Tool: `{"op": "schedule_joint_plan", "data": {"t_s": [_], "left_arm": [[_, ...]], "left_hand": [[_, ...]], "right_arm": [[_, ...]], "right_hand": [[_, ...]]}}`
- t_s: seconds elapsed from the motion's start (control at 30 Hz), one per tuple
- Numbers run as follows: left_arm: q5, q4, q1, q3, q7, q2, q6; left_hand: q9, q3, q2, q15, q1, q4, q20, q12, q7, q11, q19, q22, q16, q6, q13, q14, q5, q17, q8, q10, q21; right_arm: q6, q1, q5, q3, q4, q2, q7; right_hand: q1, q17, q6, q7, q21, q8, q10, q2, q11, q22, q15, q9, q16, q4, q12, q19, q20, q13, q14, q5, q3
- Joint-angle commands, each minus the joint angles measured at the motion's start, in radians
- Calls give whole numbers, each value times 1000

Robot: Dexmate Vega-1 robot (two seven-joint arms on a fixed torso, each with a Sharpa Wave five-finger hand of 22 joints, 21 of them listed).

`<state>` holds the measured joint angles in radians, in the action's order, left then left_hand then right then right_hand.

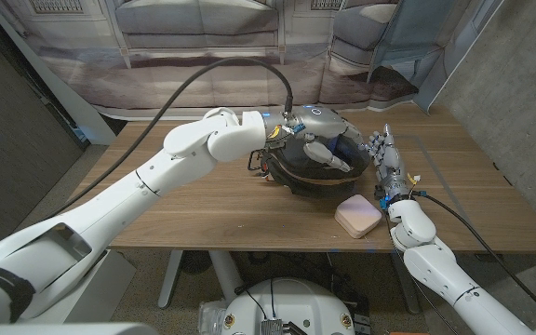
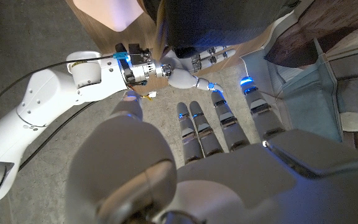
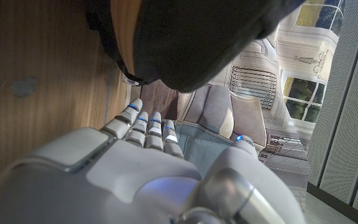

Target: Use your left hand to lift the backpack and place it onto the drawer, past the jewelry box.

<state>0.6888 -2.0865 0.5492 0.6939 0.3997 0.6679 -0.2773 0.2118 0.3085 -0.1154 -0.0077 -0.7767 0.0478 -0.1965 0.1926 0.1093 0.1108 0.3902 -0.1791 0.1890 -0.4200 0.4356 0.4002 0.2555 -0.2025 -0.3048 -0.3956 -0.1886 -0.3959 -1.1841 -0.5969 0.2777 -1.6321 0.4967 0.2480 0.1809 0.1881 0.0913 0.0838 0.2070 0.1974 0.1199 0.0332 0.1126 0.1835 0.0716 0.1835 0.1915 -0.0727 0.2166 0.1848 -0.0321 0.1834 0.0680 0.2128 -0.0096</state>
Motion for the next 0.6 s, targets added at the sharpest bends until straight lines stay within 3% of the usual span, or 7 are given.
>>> {"op": "schedule_joint_plan", "data": {"t_s": [0.03, 0.27, 0.4, 0.6], "left_arm": [[6, -27, 12, -26, -31, -5, 22], [13, -25, 21, -29, -64, -5, 18], [-2, -17, 27, -34, -81, -5, 9], [-24, -7, 36, -45, -113, -10, 4]], "left_hand": [[1, 4, 5, -4, 0, 3, -1, 5, 2, 2, -1, -6, 8, -4, 0, 4, 9, -4, -1, -5, -6], [1, 5, 8, -6, -2, 2, -1, 5, 1, 1, -2, -6, 6, -4, -2, -2, 13, -4, 1, -4, -7], [1, 5, 13, -8, -2, 4, -9, -12, -4, -14, -20, -6, -7, 13, -14, -56, 26, -3, 13, 62, -5], [4, -5, 38, -14, 40, 35, -18, -10, -5, -13, -60, -7, -11, 53, -32, -139, 39, -5, 38, 119, 0]], "right_arm": [[-4, -3, -1, -3, 0, -1, -2], [-7, 0, -4, -4, 4, 0, -10], [-4, 0, -6, -5, 4, 3, -11], [-1, -1, -8, -7, 0, 7, -12]], "right_hand": [[7, 4, 6, 1, 1, 1, 10, 8, -1, 4, -5, 4, 2, -3, 8, 7, -3, 6, 8, 2, -9], [7, 4, 8, 1, 1, 1, 10, 8, -1, 4, -5, 4, 3, -3, 7, 8, -2, 6, 9, 2, -10], [7, 4, 8, 0, 1, 1, 10, 8, -1, 4, -5, 4, 3, -3, 7, 8, -1, 6, 11, 2, -10], [7, 4, 8, 0, 0, 1, 11, 9, -1, 4, -4, 4, 3, -3, 7, 8, -1, 6, 11, 3, -10]]}}
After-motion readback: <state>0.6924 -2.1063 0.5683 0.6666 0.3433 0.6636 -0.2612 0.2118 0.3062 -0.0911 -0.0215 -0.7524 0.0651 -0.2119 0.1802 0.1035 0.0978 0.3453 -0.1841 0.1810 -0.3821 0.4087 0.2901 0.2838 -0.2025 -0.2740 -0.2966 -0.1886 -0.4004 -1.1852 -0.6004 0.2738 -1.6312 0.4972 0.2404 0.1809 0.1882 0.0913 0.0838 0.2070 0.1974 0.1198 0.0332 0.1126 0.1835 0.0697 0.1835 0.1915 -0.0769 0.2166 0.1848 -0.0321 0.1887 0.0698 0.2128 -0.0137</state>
